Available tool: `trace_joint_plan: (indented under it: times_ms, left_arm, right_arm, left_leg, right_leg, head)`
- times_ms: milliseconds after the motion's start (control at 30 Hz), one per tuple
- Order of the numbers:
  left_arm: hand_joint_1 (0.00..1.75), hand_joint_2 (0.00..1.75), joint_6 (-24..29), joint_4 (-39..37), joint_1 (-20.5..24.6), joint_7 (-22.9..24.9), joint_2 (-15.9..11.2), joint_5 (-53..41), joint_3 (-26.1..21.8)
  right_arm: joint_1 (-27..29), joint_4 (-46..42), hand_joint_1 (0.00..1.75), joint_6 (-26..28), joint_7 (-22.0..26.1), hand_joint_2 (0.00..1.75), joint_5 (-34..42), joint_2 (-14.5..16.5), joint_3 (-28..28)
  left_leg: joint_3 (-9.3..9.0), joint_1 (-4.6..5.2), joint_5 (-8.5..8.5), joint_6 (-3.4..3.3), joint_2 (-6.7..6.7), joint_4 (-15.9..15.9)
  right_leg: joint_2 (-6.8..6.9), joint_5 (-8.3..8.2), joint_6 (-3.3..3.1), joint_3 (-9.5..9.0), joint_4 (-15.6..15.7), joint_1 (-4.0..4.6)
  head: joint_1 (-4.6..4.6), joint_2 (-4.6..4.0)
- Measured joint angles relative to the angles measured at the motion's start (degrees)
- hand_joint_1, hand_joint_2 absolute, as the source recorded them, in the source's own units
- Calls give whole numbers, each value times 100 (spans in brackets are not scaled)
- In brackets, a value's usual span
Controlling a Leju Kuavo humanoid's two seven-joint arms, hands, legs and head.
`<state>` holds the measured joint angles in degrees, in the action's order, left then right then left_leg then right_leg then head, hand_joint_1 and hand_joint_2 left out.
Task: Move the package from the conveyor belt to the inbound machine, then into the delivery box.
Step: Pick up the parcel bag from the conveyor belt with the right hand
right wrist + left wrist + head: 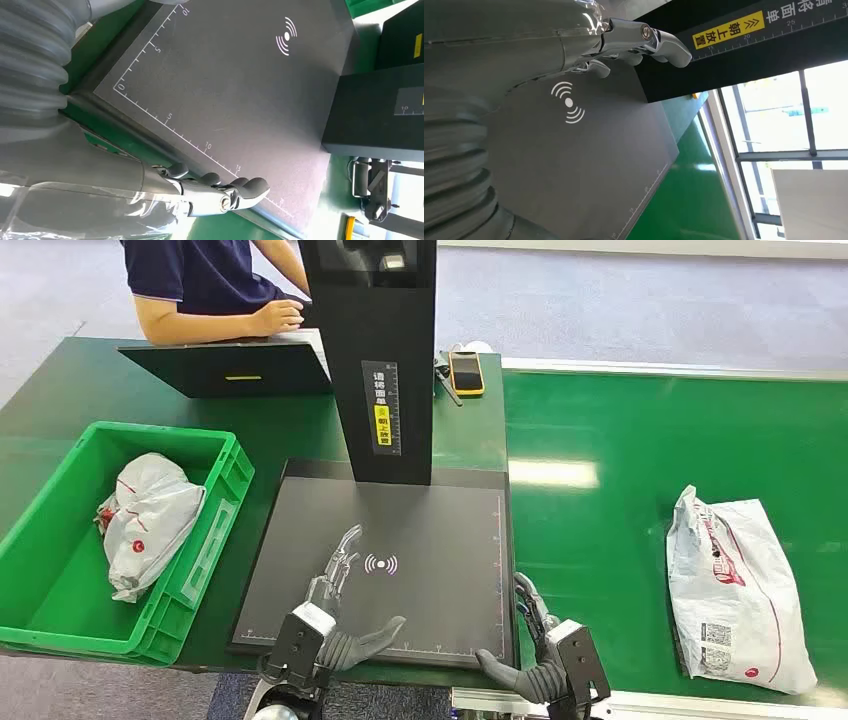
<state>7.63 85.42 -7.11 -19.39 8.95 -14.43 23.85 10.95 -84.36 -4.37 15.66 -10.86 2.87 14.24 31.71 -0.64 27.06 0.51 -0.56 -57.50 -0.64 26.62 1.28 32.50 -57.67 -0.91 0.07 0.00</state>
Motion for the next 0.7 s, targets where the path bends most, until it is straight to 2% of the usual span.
trace_joint_plan:
  times_ms: [100, 200, 267, 333, 533, 700]
  left_arm:
    - [0, 175, 4, 10, -12, 0, -4, 0, 0]
    - [0, 175, 32, 109, -91, 9, -27, -12, -2]
    - [0, 175, -6, 216, -139, 42, -37, -37, -10]
    - [0, 175, -93, 306, -160, 80, -38, -52, -21]
    - [0, 175, -239, 361, -160, 62, -36, -39, -61]
    - [0, 175, -208, 361, -161, -18, -22, 8, -142]
  right_arm:
    - [3, -17, 0, 78, -35, 175, -112, -10, -7]
    - [-3, -151, 0, 695, -469, 175, -1102, -129, -161]
    - [-56, -264, 0, 1025, -872, 175, -1916, -278, -525]
    - [-148, -343, 0, 1107, -1127, 175, -2462, -465, -1094]
    - [-562, -232, 0, 1144, -1301, 175, -3181, -1287, -2711]
    - [-1515, 725, 0, 1151, -1310, 175, -3600, -2371, -3533]
  left_leg:
    - [0, 0, 0, 0, 0, 0]
    - [0, 1, 0, 0, 0, -1]
    - [1, 2, 0, -3, -1, -2]
    - [0, 5, 1, -8, -2, -3]
    - [1, 23, 1, -25, -1, -5]
    - [4, 35, -4, -39, 6, -6]
  right_leg:
    - [0, 0, 0, 0, 0, 0]
    - [0, 0, 0, 1, 0, -2]
    - [1, -1, 2, 1, 1, -7]
    - [2, -2, 7, 0, 1, -17]
    - [0, -9, 24, 0, 2, -37]
    - [-9, -17, 37, 1, 1, -49]
  head:
    - [0, 0]
    - [1, 0]
    - [1, 0]
    - [2, 0]
    - [2, 0]
    - [3, 0]
